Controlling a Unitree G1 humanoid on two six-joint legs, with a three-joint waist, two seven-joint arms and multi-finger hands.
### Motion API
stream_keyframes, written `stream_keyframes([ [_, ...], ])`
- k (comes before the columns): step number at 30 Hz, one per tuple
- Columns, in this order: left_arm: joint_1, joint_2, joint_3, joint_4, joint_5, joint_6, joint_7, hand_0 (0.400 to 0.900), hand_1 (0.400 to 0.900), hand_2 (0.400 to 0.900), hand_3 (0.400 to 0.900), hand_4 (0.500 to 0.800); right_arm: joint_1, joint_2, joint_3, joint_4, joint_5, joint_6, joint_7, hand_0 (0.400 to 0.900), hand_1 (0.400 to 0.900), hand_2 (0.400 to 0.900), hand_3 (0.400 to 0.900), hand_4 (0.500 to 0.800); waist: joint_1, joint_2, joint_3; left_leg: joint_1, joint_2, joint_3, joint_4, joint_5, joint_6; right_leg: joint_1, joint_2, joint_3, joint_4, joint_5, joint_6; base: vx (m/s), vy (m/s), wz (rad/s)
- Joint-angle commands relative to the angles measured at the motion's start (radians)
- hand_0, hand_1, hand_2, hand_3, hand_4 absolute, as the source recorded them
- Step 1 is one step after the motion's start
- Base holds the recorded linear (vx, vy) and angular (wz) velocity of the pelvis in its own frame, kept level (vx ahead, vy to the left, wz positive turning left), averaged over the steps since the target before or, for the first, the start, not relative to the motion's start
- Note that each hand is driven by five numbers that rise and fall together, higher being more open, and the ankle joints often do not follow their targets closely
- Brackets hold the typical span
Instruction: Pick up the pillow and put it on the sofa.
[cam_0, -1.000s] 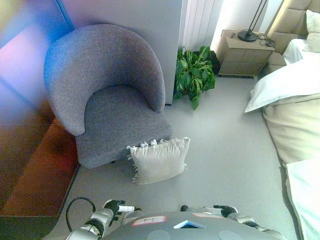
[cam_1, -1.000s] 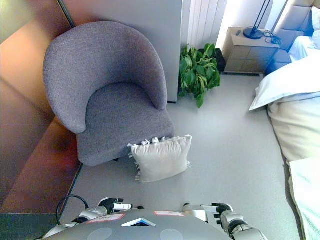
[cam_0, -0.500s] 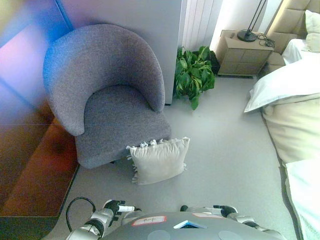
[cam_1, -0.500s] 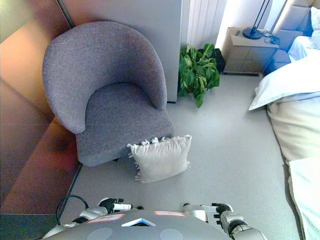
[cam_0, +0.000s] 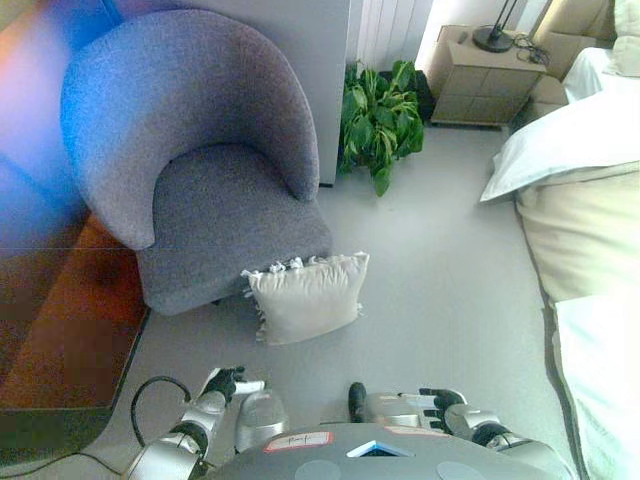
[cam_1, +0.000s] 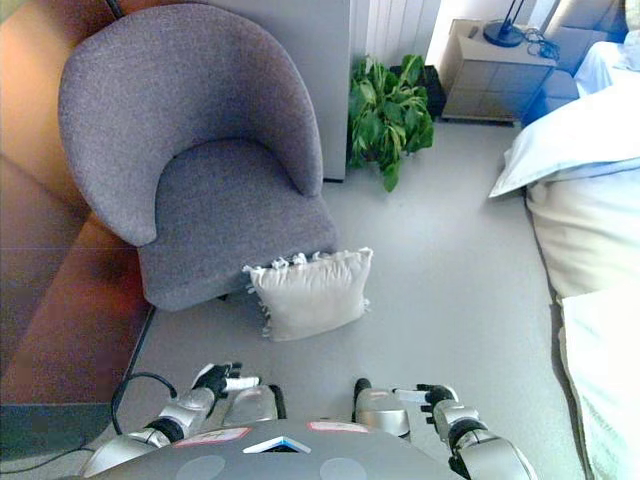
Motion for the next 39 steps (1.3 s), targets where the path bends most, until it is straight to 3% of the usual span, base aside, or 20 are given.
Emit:
stream_keyframes([
  [1,0.010,0.022,0.013,-0.003,-0.019,-0.043,0.037,0.900,0.900,0.900,0.900,0.800,0.026,-0.026,-0.009,0.029,-0.014,0.007,-0.004,0.900,0.900,0.900,0.900,0.800,0.018,0.024,0.032,-0.086,-0.031,0.052,-0.233,0.157,0.027,0.111,0.106,-0.048,-0.007,-0.071,0.038,0.39,0.169,-0.09],
  [4,0.031,0.015,0.059,0.022,-0.103,-0.044,0.037,0.900,0.900,0.900,0.900,0.800,0.045,-0.029,-0.029,0.045,-0.004,-0.021,-0.006,0.900,0.900,0.900,0.900,0.800,0.052,0.038,0.029,-0.120,-0.037,0.004,-0.354,0.214,0.017,0.168,0.110,-0.037,-0.003,-0.125,0.046,0.34,0.170,-0.27],
  [7,0.045,0.020,0.098,0.037,-0.088,-0.066,0.036,0.900,0.900,0.900,0.900,0.800,0.048,-0.025,-0.048,0.062,-0.022,-0.052,-0.004,0.900,0.900,0.900,0.900,0.800,0.050,0.029,0.014,-0.093,-0.034,0.040,-0.330,0.152,0.046,0.180,0.082,-0.023,0.026,-0.147,0.059,0.28,0.178,-0.11],
  [10,0.035,0.043,0.097,0.013,-0.076,-0.082,0.021,0.900,0.900,0.900,0.900,0.800,0.052,-0.016,-0.059,0.051,-0.029,-0.089,0.003,0.900,0.900,0.900,0.900,0.800,0.053,0.010,-0.007,-0.088,-0.045,0.045,-0.239,0.074,0.075,0.199,0.026,-0.052,0.094,-0.204,0.087,0.27,0.145,0.15],
  [13,-0.009,0.044,0.090,0.010,-0.049,-0.061,0.036,0.900,0.900,0.900,0.900,0.800,0.033,-0.008,-0.059,0.020,-0.012,-0.114,-0.003,0.900,0.900,0.900,0.900,0.800,0.069,-0.007,-0.009,-0.163,-0.031,0.031,-0.102,0.033,0.098,0.185,-0.001,-0.075,0.140,-0.214,0.093,0.15,0.030,0.08],
  [16,-0.065,0.044,0.107,0.076,-0.050,-0.065,0.071,0.900,0.900,0.900,0.900,0.800,-0.004,0.005,-0.036,0.026,-0.007,-0.148,0.024,0.900,0.900,0.900,0.900,0.800,0.079,-0.038,-0.004,-0.199,0.009,0.026,-0.005,0.001,0.094,0.184,-0.014,-0.084,0.165,-0.226,0.088,0.19,-0.077,-0.17],
  [19,-0.048,0.043,0.093,0.055,-0.047,-0.049,0.078,0.900,0.900,0.900,0.900,0.800,-0.002,0.011,-0.025,-0.016,-0.002,-0.133,0.008,0.900,0.900,0.900,0.900,0.800,0.086,-0.042,-0.009,-0.197,0.022,0.037,0.029,-0.017,0.103,0.212,-0.027,-0.090,0.174,-0.238,0.101,0.22,0.057,-0.12],
  [21,-0.032,0.049,0.072,0.024,-0.071,-0.019,0.073,0.900,0.900,0.900,0.900,0.800,-0.004,0.010,-0.035,-0.031,0.004,-0.121,-0.010,0.900,0.900,0.900,0.900,0.800,0.092,-0.043,-0.020,-0.186,0.006,0.039,0.016,-0.035,0.121,0.214,-0.055,-0.101,0.209,-0.198,0.128,0.21,0.174,-0.01],
  [24,-0.014,0.063,0.067,0.007,-0.067,0.004,0.049,0.900,0.900,0.900,0.900,0.800,0.010,0.007,-0.058,-0.027,-0.006,-0.123,-0.032,0.900,0.900,0.900,0.900,0.800,0.087,-0.043,-0.044,-0.114,-0.053,0.033,-0.071,-0.057,0.161,0.135,-0.108,-0.095,0.388,-0.015,0.168,0.22,0.189,0.12],
  [26,-0.008,0.071,0.066,0.006,-0.053,0.014,0.039,0.900,0.900,0.900,0.900,0.800,0.021,0.003,-0.064,-0.022,-0.021,-0.129,-0.044,0.900,0.900,0.900,0.900,0.800,0.072,-0.024,-0.042,-0.030,-0.072,0.010,-0.136,-0.066,0.169,0.012,-0.146,-0.101,0.486,0.046,0.163,0.23,0.121,0.18],
  [28,-0.014,0.075,0.069,0.019,-0.046,0.018,0.046,0.900,0.900,0.900,0.900,0.800,0.016,0.002,-0.053,-0.011,-0.031,-0.149,-0.059,0.900,0.900,0.900,0.900,0.800,0.063,-0.007,-0.033,0.033,-0.058,-0.005,-0.172,-0.059,0.153,-0.049,-0.177,-0.130,0.405,0.031,0.141,0.18,-0.105,0.03],
  [30,-0.035,0.083,0.063,0.023,-0.047,0.022,0.052,0.900,0.900,0.900,0.900,0.800,0.001,0.000,-0.041,-0.011,-0.034,-0.155,-0.072,0.900,0.900,0.900,0.900,0.800,0.050,-0.002,-0.024,0.054,-0.037,-0.015,-0.176,-0.059,0.136,-0.092,-0.182,-0.125,0.279,0.042,0.136,0.08,-0.264,0.10],
  [31,-0.051,0.088,0.058,0.022,-0.049,0.023,0.054,0.900,0.900,0.900,0.900,0.800,-0.013,-0.002,-0.035,-0.017,-0.032,-0.151,-0.079,0.900,0.900,0.900,0.900,0.800,0.042,-0.007,-0.014,0.054,-0.027,-0.013,-0.167,-0.067,0.125,-0.127,-0.205,-0.117,0.206,0.081,0.145,0.03,-0.355,0.24],
  [34,-0.080,0.096,0.038,0.020,-0.075,0.017,0.055,0.900,0.900,0.900,0.900,0.800,-0.048,-0.002,-0.034,-0.029,-0.072,-0.118,-0.093,0.900,0.900,0.900,0.900,0.800,0.018,-0.034,0.018,0.060,0.006,-0.019,-0.142,-0.123,0.085,-0.214,-0.295,-0.088,-0.021,0.275,0.212,0.09,-0.408,0.34],
  [36,-0.062,0.104,0.041,0.019,-0.080,0.005,0.060,0.900,0.900,0.900,0.900,0.800,-0.050,0.000,-0.028,-0.037,-0.133,-0.103,-0.095,0.900,0.900,0.900,0.900,0.800,0.022,-0.047,0.026,0.082,0.036,-0.019,-0.131,-0.154,0.075,-0.221,-0.302,-0.127,-0.080,0.296,0.230,0.19,-0.445,0.19],
  [38,-0.037,0.120,0.058,0.016,-0.048,-0.007,0.059,0.900,0.900,0.900,0.900,0.800,-0.044,0.005,-0.007,-0.045,-0.200,-0.102,-0.103,0.900,0.900,0.900,0.900,0.800,0.031,-0.070,0.025,0.098,0.066,-0.023,-0.106,-0.174,0.070,-0.213,-0.286,-0.155,-0.075,0.270,0.234,0.23,-0.503,0.30],
  [39,-0.034,0.118,0.060,0.021,-0.031,-0.013,0.063,0.900,0.900,0.900,0.900,0.800,-0.040,0.005,0.003,-0.046,-0.238,-0.104,-0.112,0.900,0.900,0.900,0.900,0.800,0.030,-0.075,0.022,0.090,0.079,-0.048,-0.088,-0.178,0.068,-0.197,-0.281,-0.128,-0.064,0.255,0.232,0.27,-0.504,0.80],
])
